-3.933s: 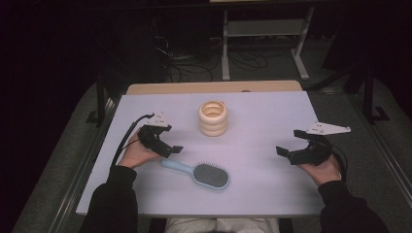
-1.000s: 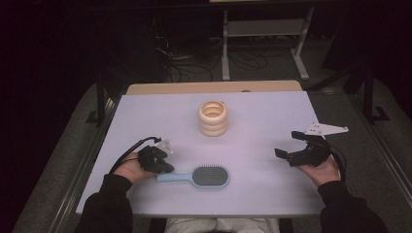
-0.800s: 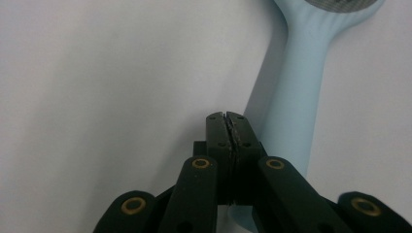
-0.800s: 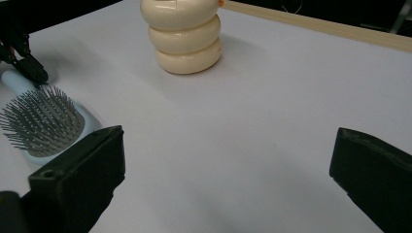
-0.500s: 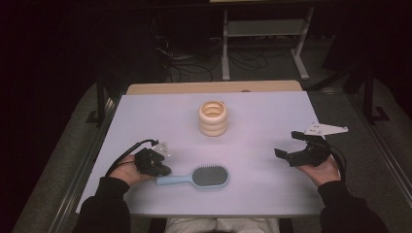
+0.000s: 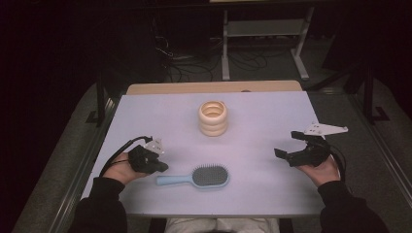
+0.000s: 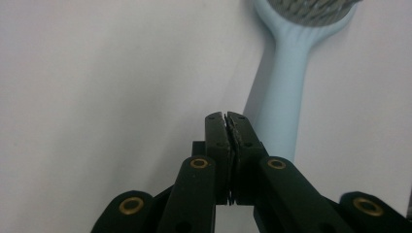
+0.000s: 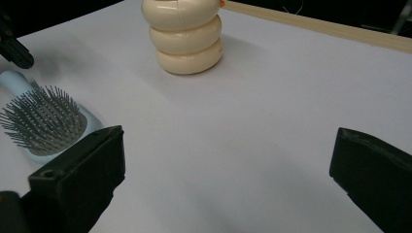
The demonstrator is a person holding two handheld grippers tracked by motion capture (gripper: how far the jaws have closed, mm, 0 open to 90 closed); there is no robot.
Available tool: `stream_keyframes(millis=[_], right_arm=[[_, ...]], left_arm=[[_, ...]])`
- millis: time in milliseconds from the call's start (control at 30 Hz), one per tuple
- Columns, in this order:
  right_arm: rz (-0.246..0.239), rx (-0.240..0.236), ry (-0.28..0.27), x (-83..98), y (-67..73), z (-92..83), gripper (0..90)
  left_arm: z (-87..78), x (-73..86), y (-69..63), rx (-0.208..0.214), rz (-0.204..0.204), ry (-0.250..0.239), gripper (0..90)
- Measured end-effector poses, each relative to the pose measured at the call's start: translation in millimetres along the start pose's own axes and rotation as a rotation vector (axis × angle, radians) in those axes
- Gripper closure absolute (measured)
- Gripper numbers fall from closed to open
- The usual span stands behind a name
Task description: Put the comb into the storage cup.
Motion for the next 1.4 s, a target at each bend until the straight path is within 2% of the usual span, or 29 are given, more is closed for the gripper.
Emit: stream_keyframes(millis=[167, 300, 433, 533, 700, 833, 1000, 1200, 1233, 1267, 1333, 1400], right_arm=[[-0.001, -0.001, 0.002, 0.2, 0.4, 0.5, 0.0], [-0.003, -0.003, 0.002, 0.1, 0.7, 1.0, 0.0], [-0.004, -0.006, 0.004, 0.2, 1.3, 1.3, 0.0], [-0.006, -0.007, 0.005, 0.3, 1.6, 1.5, 0.0], [-0.006, -0.010, 0.005, 0.2, 2.1, 1.4, 0.0], [-0.006, -0.012, 0.006, 0.2, 2.3, 1.6, 0.0], [-0.008, -0.017, 0.012, 0.9, 2.7, 2.4, 0.0], [-0.011, -0.020, 0.014, 1.2, 3.1, 3.1, 0.0], [-0.010, -0.020, 0.014, 1.2, 3.0, 3.0, 0.0], [-0.009, -0.020, 0.014, 1.3, 3.0, 3.0, 0.0], [-0.006, -0.022, 0.020, 1.9, 3.0, 3.3, 0.0], [-0.006, -0.024, 0.025, 2.7, 3.5, 4.1, 0.0]], left_arm=[[-8.0, -5.2, 1.3, -0.022, 0.009, -0.029, 88.5], [-16.2, -14.6, 0.6, -0.041, 0.045, -0.048, 88.5], [-19.2, -24.4, -1.7, -0.044, 0.069, -0.070, 88.1], [-17.7, -33.5, -5.5, -0.037, 0.105, -0.059, 86.9], [-12.9, -41.6, -10.1, -0.022, 0.127, -0.057, 83.6], [-10.4, -45.2, -12.0, -0.013, 0.138, -0.057, 78.3], [-6.6, -46.4, -11.0, -0.023, 0.133, -0.040, 72.3], [-2.7, -47.9, -14.2, 0.007, 0.141, -0.039, 61.1], [-1.7, -49.2, -16.5, 0.026, 0.140, -0.048, 57.7], [-1.7, -49.2, -16.5, 0.026, 0.140, -0.048, 53.0], [-0.6, -52.3, -19.0, 0.058, 0.125, -0.077, 48.7], [1.3, -52.3, -19.0, 0.057, 0.123, -0.071, 44.3]])
Point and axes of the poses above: each handheld gripper's, and its own axes: z roughly forward along the jaws, x roughly out of its underside, y roughly to its left, the point moved 10 cm from there along z, roughly forward along the jaws, and after that the axes turned 13 degrees about z, right-handed, at the moved point
